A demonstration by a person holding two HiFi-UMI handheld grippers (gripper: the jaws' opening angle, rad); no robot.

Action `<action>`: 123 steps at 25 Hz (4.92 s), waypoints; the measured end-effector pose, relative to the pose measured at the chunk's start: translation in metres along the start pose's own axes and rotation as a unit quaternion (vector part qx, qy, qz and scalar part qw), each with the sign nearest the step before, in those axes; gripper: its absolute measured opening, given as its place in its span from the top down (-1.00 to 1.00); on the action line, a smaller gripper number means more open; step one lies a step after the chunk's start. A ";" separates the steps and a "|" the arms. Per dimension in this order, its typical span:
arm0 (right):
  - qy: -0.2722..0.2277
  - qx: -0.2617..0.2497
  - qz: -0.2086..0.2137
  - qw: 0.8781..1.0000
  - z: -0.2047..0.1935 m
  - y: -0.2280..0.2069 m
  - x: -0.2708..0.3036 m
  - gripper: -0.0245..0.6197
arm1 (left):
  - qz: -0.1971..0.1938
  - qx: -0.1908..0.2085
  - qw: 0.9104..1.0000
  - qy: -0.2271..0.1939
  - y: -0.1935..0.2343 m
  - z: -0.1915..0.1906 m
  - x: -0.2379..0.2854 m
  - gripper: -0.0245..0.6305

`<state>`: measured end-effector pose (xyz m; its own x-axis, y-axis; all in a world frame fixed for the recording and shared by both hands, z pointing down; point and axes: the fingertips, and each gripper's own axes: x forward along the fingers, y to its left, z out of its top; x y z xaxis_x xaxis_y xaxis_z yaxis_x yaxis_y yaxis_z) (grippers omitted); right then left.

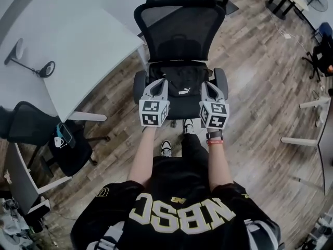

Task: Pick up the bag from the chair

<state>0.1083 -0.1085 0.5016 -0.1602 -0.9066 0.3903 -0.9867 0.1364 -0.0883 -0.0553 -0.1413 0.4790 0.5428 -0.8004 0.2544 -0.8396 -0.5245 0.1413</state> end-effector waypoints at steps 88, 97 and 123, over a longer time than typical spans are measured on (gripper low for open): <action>0.205 0.089 0.027 0.974 -0.099 -0.088 0.220 0.81 | 0.129 -0.098 0.965 0.207 0.100 -0.118 0.190 0.72; 0.124 0.077 0.041 0.988 -0.020 -0.085 0.210 0.81 | 0.116 -0.046 0.983 0.132 0.100 -0.027 0.185 0.72; -0.105 0.022 0.049 0.993 0.237 -0.071 0.202 0.81 | 0.113 0.031 0.989 -0.094 0.107 0.211 0.186 0.72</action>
<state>0.1525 -0.3959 0.3698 -0.2418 -0.9537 0.1791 -0.9637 0.2145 -0.1589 -0.0402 -0.4075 0.3401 0.3412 -0.9357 0.0898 -0.9400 -0.3388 0.0404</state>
